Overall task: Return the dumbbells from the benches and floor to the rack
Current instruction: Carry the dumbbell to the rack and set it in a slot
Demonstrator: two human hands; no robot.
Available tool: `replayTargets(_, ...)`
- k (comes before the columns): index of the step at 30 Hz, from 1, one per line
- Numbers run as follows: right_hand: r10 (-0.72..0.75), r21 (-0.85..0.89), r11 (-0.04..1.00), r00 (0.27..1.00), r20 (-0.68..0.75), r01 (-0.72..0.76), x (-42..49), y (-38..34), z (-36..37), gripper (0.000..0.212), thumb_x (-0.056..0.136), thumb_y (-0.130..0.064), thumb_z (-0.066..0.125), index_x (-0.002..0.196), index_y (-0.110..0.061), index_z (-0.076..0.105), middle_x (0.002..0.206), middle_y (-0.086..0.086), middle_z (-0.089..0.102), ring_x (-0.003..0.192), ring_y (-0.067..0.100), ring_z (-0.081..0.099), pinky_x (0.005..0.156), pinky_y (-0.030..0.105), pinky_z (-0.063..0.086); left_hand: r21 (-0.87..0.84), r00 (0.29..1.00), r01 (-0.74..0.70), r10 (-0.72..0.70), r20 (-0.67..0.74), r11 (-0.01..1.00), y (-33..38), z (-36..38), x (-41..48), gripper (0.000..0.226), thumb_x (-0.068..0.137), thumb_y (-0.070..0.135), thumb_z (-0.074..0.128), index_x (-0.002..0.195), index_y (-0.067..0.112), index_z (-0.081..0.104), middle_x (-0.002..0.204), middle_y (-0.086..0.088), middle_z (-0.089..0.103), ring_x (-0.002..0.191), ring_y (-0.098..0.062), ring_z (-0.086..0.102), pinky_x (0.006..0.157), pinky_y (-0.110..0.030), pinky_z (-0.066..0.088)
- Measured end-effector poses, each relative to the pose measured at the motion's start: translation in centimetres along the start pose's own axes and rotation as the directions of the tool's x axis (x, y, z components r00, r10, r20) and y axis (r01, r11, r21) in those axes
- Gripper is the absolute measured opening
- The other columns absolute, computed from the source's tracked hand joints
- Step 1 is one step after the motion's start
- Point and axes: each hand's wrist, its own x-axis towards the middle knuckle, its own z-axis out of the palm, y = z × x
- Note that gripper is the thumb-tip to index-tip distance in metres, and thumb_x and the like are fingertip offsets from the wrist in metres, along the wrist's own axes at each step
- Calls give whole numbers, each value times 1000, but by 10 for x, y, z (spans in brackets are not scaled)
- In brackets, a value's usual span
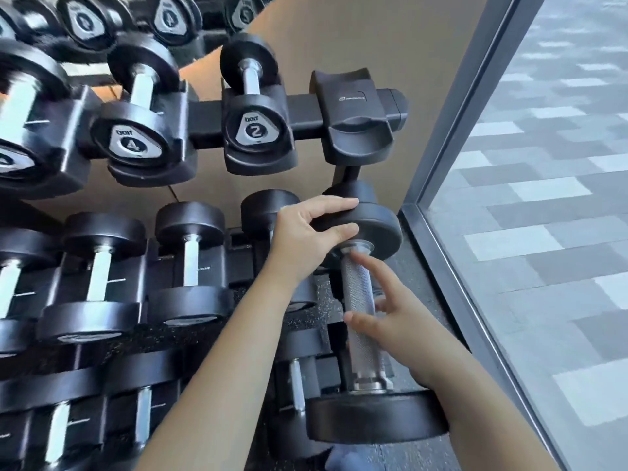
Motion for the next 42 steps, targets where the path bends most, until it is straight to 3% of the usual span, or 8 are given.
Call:
replayTargets(4,-12,-1,1000,1000,13,12,50,-8,-32,69,82,-6,63,129,-49,36,81,-22,48,49,-2,43,52,9,38,29,1000,-3,3,-10,1000,-9,13,55,35,69,-5,71,97,17,67,91,8,67,87,1,61,85,-16,46)
replayTargets(13,-16,-3,1000,1000,12,16,135,-18,-76,70,81,-4,63,122,-56,39,112,-36,43,63,-9,44,67,6,42,-21,999,3,-4,-45,1000,-41,26,142,33,64,10,71,84,36,69,88,24,69,93,1,62,84,-11,44)
replayTargets(17,-7,24,1000,1000,7,6,168,-26,-88,69,82,-2,61,121,-55,40,109,-43,38,58,1,45,58,5,43,-33,999,-9,8,-47,999,-51,26,180,36,65,6,73,84,37,70,88,24,69,95,-1,62,88,-15,45)
replayTargets(23,-59,-58,997,998,-28,57,219,-42,-105,71,81,-6,63,122,-57,36,111,-49,30,75,-32,40,77,3,36,-64,999,-39,36,-39,997,-62,25,237,41,67,-2,73,85,35,69,89,22,68,95,3,60,86,-11,42)
replayTargets(29,-76,-122,990,994,-77,66,272,-57,-118,72,82,-7,62,128,-55,34,135,-22,43,73,-9,41,93,27,39,-74,998,-46,43,-39,996,-74,25,296,36,66,8,72,84,39,71,92,24,69,100,-2,61,93,-24,45)
replayTargets(33,-97,-159,984,988,-117,78,323,-62,-130,72,83,-8,61,127,-57,32,133,-21,43,58,-10,47,72,19,42,-59,997,-45,42,-58,997,-90,27,344,34,65,13,71,85,41,70,94,23,69,103,-4,60,96,-28,44)
replayTargets(37,-102,-184,980,985,-137,76,345,-65,-132,71,82,-9,61,129,-54,32,126,-17,49,67,-9,49,84,25,45,-76,993,-69,61,-101,995,-99,27,362,34,67,8,70,86,37,71,97,16,69,103,-6,60,96,-28,44)
replayTargets(42,-124,-172,980,982,-144,98,363,-66,-133,73,82,-7,61,131,-52,31,110,-27,47,85,9,57,75,14,42,-83,990,-98,88,-112,992,-101,25,375,35,69,6,69,88,35,69,103,9,66,104,-7,58,98,-28,42)
